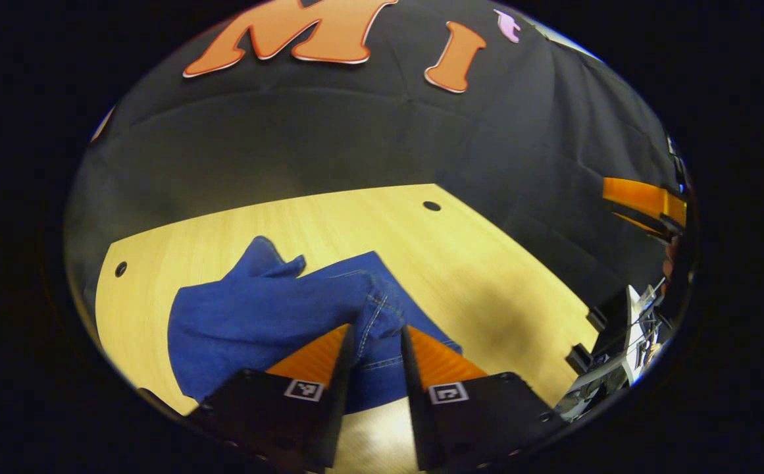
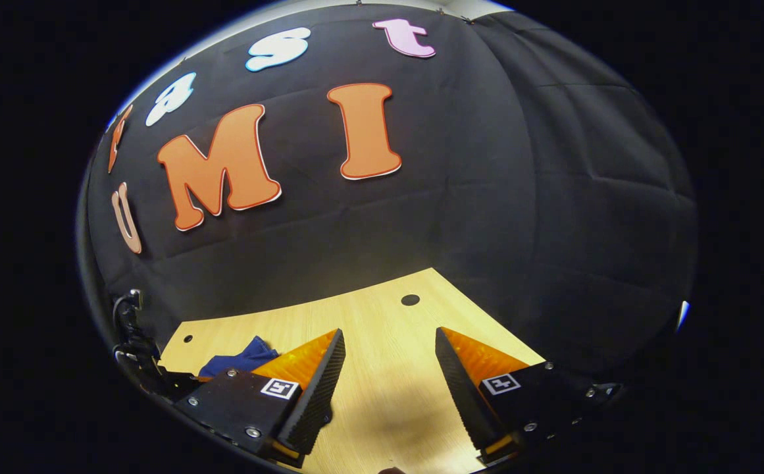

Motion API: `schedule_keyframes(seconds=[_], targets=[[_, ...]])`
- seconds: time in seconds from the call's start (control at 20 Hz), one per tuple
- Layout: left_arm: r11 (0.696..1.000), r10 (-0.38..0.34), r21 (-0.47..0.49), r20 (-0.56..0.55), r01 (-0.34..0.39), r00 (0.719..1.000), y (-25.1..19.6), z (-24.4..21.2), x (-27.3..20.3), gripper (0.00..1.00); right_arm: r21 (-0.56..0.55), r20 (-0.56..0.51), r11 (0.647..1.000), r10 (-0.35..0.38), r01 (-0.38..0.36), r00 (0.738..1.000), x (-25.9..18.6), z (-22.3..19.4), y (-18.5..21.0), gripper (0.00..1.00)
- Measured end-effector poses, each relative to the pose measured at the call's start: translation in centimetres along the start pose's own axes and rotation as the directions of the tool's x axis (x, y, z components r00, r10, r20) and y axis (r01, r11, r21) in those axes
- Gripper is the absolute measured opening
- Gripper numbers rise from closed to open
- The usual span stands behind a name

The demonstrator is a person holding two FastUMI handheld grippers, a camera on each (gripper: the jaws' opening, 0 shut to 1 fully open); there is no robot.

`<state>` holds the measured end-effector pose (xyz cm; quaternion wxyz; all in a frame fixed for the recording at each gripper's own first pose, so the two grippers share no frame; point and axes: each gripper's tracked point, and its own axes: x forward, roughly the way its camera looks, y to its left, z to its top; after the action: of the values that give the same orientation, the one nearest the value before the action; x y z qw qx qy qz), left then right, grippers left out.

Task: Grasp the waist and the cuffs of the jeans and fold them to make the two legs overlap; first hold the waist and fold one-third of the jeans toward the cuffs, then hold the cuffs and fold the remaining one-third in the same direction to finish folding.

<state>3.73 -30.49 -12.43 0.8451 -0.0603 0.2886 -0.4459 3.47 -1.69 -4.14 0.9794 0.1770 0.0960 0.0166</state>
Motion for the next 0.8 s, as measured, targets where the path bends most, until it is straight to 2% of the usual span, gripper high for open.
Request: schedule_keyframes(seconds=[0.05,0.15,0.25,0.35,0.45,0.65,0.8], targets=[[1.0,-0.018,0.01,0.031,0.018,0.999,-0.8,1.0,-0.9,0.53,-0.006,0.002,1.0,0.009,-0.009,1.0,0.1,0.1,0.6,0.86],[0.998,0.007,0.054,0.106,-0.012,0.994,-0.8,3.5,-2.4,0.84,-0.031,0.019,0.999,0.033,-0.033,0.999,0.2,0.4,2.1,0.86],[0.995,0.046,0.079,0.177,-0.061,0.983,-0.3,6.1,-4.5,0.92,-0.06,0.042,0.997,0.059,-0.056,0.997,0.2,1.3,3.7,0.86],[0.992,0.081,0.078,0.25,-0.103,0.965,0.4,8.6,-7.2,0.94,-0.092,0.075,0.993,0.084,-0.077,0.994,0.1,2.3,5.3,0.86],[0.984,0.133,0.07,0.328,-0.165,0.935,1.7,11.2,-9.9,0.96,-0.134,0.116,0.987,0.107,-0.091,0.988,-0.2,3.5,6.9,0.87],[0.96,0.23,0.042,0.449,-0.278,0.863,4.5,15.5,-16.1,0.96,-0.198,0.182,0.971,0.171,-0.134,0.968,-1.0,5.6,10.7,0.87],[0.939,0.288,0.015,0.517,-0.345,0.806,5.9,17.2,-20.1,0.95,-0.241,0.25,0.958,0.217,-0.157,0.943,-2.0,7.7,13.5,0.87]])
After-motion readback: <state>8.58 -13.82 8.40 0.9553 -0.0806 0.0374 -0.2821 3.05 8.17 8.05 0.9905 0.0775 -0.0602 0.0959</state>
